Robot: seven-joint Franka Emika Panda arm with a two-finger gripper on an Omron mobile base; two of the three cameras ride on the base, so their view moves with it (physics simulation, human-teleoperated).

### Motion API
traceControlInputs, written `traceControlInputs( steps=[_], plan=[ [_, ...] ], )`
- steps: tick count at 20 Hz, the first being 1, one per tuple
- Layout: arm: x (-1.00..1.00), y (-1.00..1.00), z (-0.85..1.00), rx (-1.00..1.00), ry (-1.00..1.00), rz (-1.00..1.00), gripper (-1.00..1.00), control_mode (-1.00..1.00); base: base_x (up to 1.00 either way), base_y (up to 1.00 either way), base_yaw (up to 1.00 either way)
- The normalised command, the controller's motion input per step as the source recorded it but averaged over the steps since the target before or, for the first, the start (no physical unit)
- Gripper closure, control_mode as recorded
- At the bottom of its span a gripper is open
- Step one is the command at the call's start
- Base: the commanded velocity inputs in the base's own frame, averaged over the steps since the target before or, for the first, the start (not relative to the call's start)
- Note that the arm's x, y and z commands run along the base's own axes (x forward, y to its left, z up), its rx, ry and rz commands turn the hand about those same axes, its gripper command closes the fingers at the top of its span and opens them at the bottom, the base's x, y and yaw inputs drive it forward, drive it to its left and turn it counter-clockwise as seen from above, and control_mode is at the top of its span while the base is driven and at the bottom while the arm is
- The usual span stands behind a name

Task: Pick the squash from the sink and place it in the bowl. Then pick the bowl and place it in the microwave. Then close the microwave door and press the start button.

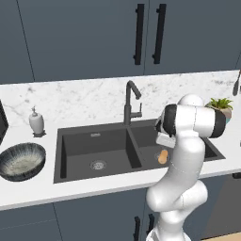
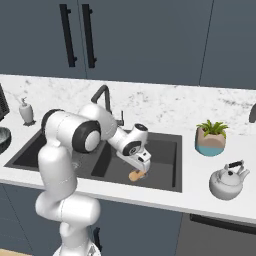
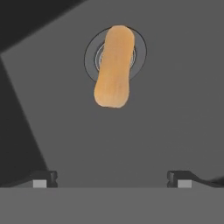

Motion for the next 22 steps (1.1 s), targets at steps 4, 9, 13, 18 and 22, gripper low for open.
traceControlInputs(
  steps=[4,9,13,18,22],
  plan=[
    [0.35,-0.04,-0.3,0.0,0.0,0.0,-1.0,-1.0,0.0,0.0,0.0],
    [0.3,-0.15,-0.34,0.01,0.0,0.0,-1.0,-1.0,0.0,0.0,0.0],
    [0.3,-0.15,-0.41,0.03,0.03,0.0,-1.0,-1.0,0.0,0.0,0.0],
    [0.42,-0.02,-0.4,0.0,0.05,0.0,-1.0,-1.0,0.0,0.0,0.0],
    [0.35,0.0,-0.33,0.0,0.03,0.0,-1.0,-1.0,0.0,0.0,0.0]
  ],
)
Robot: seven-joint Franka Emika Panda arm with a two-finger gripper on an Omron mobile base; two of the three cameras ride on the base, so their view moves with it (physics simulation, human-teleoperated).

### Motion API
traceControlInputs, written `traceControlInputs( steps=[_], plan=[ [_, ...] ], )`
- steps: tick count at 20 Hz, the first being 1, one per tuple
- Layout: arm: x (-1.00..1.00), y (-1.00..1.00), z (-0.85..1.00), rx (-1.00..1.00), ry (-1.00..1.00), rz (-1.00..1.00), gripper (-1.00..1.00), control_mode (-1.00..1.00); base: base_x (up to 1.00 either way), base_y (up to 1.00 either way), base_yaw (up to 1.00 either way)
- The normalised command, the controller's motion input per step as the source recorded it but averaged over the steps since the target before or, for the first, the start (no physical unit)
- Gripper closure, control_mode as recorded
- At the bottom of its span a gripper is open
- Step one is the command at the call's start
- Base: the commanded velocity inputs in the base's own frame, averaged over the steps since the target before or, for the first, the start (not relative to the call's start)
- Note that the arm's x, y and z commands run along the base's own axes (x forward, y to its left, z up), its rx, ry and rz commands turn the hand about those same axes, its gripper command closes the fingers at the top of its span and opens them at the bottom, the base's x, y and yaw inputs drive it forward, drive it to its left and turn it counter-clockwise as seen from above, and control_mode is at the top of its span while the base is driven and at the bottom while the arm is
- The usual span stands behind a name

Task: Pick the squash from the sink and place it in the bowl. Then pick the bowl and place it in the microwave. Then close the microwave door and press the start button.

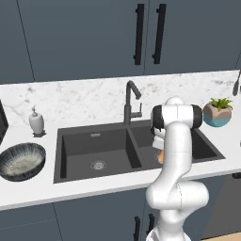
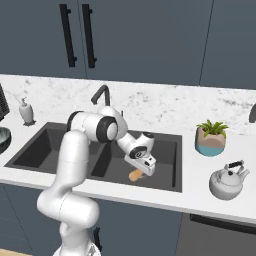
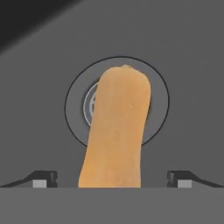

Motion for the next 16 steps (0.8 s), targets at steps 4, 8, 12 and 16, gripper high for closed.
traceControlInputs(
  steps=[4,8,12,16],
  plan=[
    [0.13,0.0,-0.36,0.0,0.02,0.0,-1.0,-1.0,0.0,0.0,0.0],
    [0.0,0.0,-0.48,0.0,0.05,0.0,-1.0,-1.0,0.0,0.0,0.0],
    [0.16,0.05,-0.38,0.0,0.09,0.0,1.0,-1.0,0.0,0.0,0.0],
    [0.05,0.0,-0.07,0.0,0.04,0.0,1.0,-1.0,0.0,0.0,0.0]
  ],
)
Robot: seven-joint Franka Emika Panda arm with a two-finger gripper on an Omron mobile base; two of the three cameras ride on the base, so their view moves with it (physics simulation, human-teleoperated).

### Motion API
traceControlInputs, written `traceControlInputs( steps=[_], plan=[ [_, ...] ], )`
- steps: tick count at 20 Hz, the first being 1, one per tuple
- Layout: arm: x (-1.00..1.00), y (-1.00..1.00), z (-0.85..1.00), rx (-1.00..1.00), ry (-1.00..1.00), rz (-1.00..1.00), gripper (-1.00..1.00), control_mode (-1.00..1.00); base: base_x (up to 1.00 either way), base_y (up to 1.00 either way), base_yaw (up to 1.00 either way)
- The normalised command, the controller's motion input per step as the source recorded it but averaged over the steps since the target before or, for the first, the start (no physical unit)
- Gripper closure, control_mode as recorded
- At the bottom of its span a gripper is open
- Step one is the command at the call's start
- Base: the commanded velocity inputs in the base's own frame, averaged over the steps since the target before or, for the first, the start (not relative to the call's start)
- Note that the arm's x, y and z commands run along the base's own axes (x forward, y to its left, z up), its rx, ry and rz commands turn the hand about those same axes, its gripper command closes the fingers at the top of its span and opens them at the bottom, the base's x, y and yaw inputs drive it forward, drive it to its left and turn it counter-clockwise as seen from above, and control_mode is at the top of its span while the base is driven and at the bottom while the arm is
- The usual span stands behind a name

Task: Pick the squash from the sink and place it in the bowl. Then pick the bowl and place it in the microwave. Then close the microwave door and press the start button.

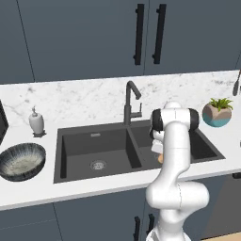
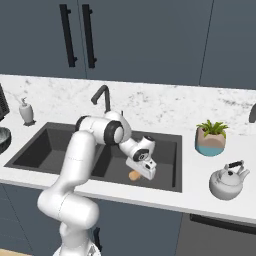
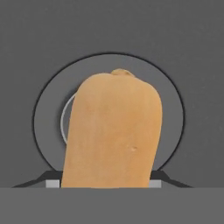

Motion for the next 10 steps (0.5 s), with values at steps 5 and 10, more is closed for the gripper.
traceControlInputs(
  steps=[5,10],
  plan=[
    [-0.37,0.0,0.42,0.0,-0.04,0.0,1.0,-1.0,0.0,0.0,0.0],
    [-0.66,0.0,1.0,0.0,-0.12,0.0,1.0,-1.0,0.0,0.0,0.0]
  ],
)
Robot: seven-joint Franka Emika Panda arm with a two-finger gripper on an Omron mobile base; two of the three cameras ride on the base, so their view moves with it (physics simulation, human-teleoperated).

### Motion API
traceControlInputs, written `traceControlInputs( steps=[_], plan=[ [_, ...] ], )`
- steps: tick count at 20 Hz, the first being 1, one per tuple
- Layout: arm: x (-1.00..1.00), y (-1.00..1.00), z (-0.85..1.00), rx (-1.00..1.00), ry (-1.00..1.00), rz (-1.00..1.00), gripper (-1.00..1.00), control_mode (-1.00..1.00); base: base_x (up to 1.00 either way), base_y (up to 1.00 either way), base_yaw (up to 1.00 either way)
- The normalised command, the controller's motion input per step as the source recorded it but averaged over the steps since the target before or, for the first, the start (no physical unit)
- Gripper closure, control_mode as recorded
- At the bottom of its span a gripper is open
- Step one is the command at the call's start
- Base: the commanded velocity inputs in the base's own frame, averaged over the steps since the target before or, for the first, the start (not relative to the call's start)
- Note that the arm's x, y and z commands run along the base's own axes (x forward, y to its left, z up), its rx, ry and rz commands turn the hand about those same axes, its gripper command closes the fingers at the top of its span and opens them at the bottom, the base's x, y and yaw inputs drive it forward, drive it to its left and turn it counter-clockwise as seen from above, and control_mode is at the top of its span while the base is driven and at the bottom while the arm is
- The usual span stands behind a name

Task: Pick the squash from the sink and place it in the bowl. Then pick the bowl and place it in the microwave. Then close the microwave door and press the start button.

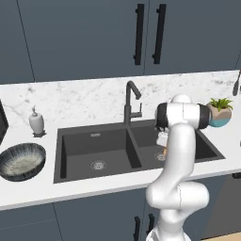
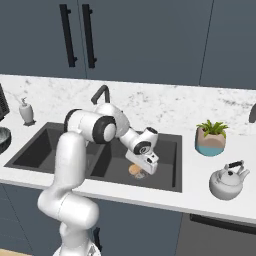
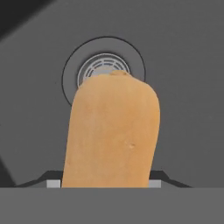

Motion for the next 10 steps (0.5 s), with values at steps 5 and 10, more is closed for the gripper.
traceControlInputs(
  steps=[5,10],
  plan=[
    [-0.64,0.0,1.0,0.0,-0.1,0.0,1.0,-1.0,0.0,0.0,0.0],
    [-0.68,0.11,1.0,0.0,-0.09,0.0,1.0,-1.0,0.0,0.0,0.0]
  ],
)
